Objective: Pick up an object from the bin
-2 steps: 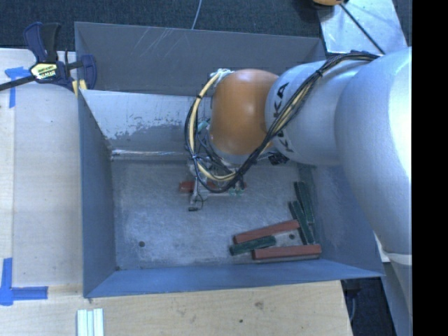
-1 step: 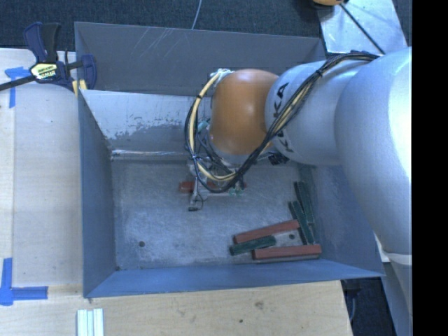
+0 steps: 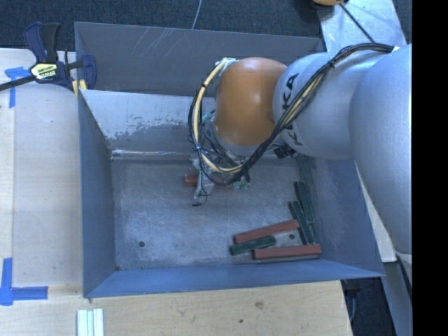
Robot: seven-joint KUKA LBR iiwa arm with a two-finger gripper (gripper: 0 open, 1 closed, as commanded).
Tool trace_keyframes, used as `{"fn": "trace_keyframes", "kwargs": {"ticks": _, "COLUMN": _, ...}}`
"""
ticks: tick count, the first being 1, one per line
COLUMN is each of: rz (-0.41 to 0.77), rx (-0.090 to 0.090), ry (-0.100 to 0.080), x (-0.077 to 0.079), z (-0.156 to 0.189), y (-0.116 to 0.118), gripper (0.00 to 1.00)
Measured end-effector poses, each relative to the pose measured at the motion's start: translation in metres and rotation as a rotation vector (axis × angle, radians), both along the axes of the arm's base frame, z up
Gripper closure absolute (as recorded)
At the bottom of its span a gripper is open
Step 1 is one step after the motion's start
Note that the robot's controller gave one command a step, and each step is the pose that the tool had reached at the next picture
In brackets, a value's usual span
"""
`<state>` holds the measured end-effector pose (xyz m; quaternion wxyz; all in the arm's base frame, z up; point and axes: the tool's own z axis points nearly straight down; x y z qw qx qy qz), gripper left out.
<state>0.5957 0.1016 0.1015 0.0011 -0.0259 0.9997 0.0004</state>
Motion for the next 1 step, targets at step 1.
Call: {"fn": "trace_keyframes", "kwargs": {"ticks": 1, "rz": -0.001, "rx": 0.001, "ry": -0.003, "x": 0.0011, "z": 0.0097, "y": 0.0001, "gripper": 1.00}}
